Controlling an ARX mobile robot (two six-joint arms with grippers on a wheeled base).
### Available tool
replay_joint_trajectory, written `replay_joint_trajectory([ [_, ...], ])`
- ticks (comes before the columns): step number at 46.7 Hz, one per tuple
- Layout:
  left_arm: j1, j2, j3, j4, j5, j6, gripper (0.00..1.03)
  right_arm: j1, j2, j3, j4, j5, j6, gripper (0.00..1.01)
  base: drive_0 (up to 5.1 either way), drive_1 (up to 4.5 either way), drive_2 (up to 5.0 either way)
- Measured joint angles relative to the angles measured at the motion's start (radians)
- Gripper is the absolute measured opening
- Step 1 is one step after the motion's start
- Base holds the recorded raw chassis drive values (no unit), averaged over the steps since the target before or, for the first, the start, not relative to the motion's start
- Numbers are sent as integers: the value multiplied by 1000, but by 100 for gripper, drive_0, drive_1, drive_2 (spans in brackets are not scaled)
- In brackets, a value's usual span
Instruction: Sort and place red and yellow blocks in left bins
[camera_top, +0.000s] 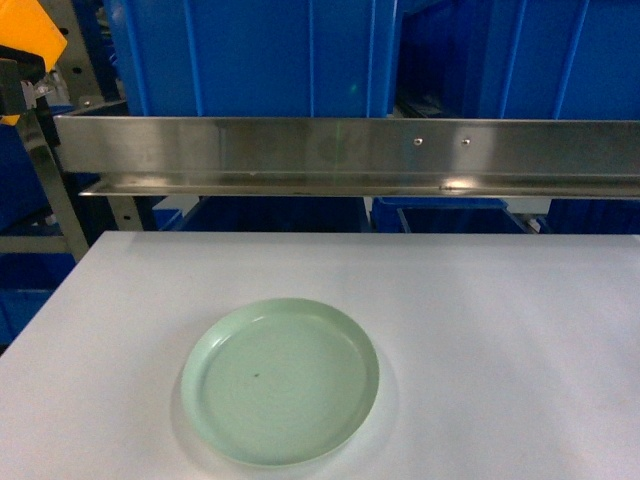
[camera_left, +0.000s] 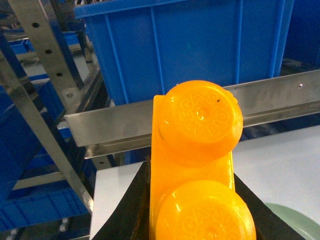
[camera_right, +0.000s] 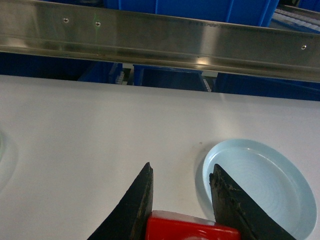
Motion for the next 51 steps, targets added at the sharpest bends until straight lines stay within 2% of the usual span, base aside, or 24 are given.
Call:
replay_joint_trajectory([
  [29, -2, 0, 0, -1, 3, 0, 27, 0, 0, 0, -2, 0, 0, 29, -457, 58, 398],
  [51, 0, -2, 0, 0, 1, 0, 27, 0, -1, -1, -2, 0, 0, 29, -496, 220, 264],
])
